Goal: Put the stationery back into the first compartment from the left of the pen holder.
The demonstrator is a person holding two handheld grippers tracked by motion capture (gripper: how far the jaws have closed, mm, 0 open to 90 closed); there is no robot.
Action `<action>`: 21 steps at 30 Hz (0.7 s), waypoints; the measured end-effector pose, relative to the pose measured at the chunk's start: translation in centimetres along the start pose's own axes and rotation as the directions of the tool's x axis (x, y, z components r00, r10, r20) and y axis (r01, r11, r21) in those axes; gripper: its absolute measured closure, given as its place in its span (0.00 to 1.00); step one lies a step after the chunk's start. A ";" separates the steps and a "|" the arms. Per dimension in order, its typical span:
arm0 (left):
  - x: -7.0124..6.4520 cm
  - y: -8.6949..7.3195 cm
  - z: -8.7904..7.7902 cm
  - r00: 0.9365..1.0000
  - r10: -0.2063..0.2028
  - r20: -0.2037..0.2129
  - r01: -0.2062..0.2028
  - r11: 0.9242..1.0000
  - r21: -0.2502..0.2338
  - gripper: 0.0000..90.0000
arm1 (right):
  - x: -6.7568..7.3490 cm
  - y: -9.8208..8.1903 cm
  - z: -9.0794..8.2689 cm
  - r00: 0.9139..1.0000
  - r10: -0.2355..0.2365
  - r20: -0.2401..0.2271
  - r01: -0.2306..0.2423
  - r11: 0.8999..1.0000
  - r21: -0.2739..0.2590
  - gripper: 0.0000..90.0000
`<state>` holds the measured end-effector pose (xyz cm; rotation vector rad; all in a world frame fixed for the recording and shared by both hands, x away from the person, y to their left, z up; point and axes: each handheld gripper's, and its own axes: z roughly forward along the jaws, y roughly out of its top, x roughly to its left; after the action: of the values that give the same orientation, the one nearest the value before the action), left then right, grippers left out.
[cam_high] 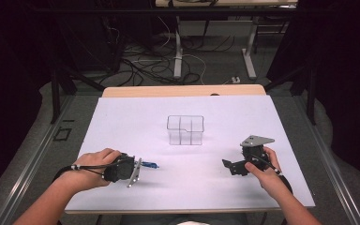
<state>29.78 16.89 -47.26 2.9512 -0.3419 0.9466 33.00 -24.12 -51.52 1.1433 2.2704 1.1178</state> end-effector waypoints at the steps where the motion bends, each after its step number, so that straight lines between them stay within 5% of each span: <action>1: -0.3 0.1 0.0 1.000 -0.015 0.001 0.015 1.000 0.000 0.88 | 0.0 0.0 0.0 1.000 -0.002 0.002 0.002 1.000 0.000 0.00; 8: -1.3 1.2 0.5 0.992 0.073 -0.103 -0.066 0.995 0.070 0.88 | 0.1 0.0 0.0 1.000 0.010 -0.001 -0.010 1.000 0.003 0.00; 11: -2.0 1.5 1.0 0.975 0.133 -0.175 -0.116 0.988 0.107 0.88 | 0.1 -0.1 0.1 1.000 0.001 0.002 -0.001 1.000 0.005 0.00; 15: -2.4 1.6 1.5 0.962 0.158 -0.220 -0.132 0.983 0.128 0.88 | 0.0 -0.1 0.1 1.000 0.004 0.000 -0.004 1.000 0.005 0.00; 16: -2.4 1.7 1.5 0.945 0.204 -0.257 -0.171 0.974 0.146 0.88 | 0.0 -0.1 0.1 1.000 0.006 0.000 -0.006 1.000 0.005 0.00; 17: -2.6 1.7 1.5 0.952 0.188 -0.241 -0.158 0.977 0.140 0.88 | 0.0 -0.1 0.1 1.000 0.007 -0.001 -0.007 1.000 0.005 0.00; 18: -2.7 1.7 1.7 0.944 0.204 -0.259 -0.170 0.975 0.145 0.88 | 0.1 -0.1 0.1 1.000 0.010 0.001 -0.010 1.000 0.006 0.00; 20: -2.7 1.8 1.6 0.924 0.269 -0.273 -0.225 0.958 0.180 0.88 | 0.1 -0.1 0.1 1.000 0.016 -0.003 -0.016 1.000 0.010 0.00; 21: -2.7 2.0 1.5 0.903 0.314 -0.294 -0.264 0.944 0.198 0.88 | 0.1 -0.1 0.2 1.000 0.013 -0.001 -0.013 1.000 0.009 0.00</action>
<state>28.10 15.37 -50.16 2.8506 -0.7395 1.5305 33.00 -23.95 -51.72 1.1635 2.2738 1.1139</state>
